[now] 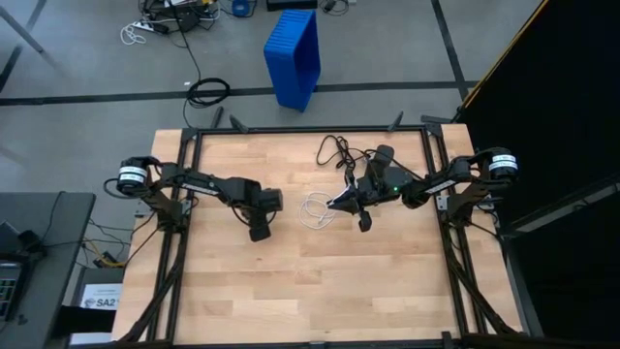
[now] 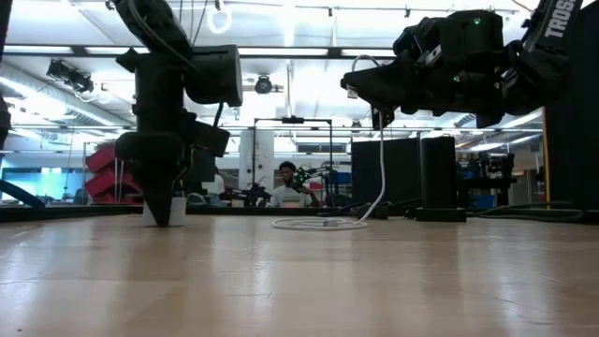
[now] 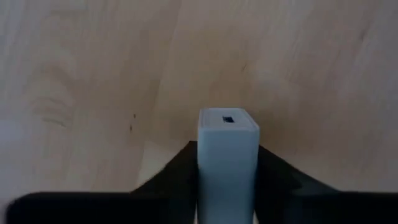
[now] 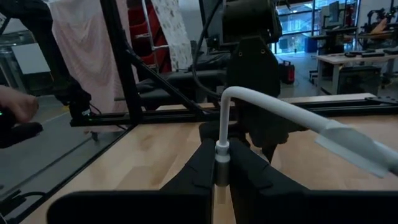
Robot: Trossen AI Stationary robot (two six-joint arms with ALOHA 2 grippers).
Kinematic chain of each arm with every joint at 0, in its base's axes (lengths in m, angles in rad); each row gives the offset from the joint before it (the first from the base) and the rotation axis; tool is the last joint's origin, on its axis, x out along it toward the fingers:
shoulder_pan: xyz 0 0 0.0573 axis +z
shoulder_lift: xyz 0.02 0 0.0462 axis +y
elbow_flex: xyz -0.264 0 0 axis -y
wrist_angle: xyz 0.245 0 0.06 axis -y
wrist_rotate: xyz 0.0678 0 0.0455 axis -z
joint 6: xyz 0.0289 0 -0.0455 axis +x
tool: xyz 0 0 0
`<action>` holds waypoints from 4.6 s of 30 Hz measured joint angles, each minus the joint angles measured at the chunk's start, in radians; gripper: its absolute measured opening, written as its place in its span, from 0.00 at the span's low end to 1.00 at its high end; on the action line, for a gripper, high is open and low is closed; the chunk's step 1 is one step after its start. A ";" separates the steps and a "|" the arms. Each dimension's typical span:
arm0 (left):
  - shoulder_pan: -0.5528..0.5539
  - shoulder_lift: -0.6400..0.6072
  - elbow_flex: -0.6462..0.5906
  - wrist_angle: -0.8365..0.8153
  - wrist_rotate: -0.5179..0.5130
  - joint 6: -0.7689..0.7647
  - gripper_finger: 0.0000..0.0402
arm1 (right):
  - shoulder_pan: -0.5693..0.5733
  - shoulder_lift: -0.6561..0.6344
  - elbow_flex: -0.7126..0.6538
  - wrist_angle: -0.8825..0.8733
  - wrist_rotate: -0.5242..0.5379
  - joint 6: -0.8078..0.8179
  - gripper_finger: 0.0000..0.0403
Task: Insert USB
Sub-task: Insert the white charger cable into the white charger adapter
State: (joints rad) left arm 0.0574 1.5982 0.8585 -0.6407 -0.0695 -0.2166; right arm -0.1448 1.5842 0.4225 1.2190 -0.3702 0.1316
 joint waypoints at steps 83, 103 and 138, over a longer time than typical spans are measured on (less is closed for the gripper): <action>-0.045 0.220 -0.099 1.699 0.063 0.265 0.17 | 0.156 0.001 0.003 0.093 0.324 -0.238 0.00; -0.046 0.222 -0.105 1.668 0.063 0.265 0.17 | 0.135 -0.001 0.001 0.044 0.325 -0.229 0.00; -0.045 0.223 -0.097 1.723 0.096 0.265 0.17 | 0.137 -0.003 -0.003 0.048 0.318 -0.218 0.00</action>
State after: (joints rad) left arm 0.0120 1.8210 0.7612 1.0825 0.0269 0.0483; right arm -0.0078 1.5810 0.4191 1.2667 -0.0522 -0.0862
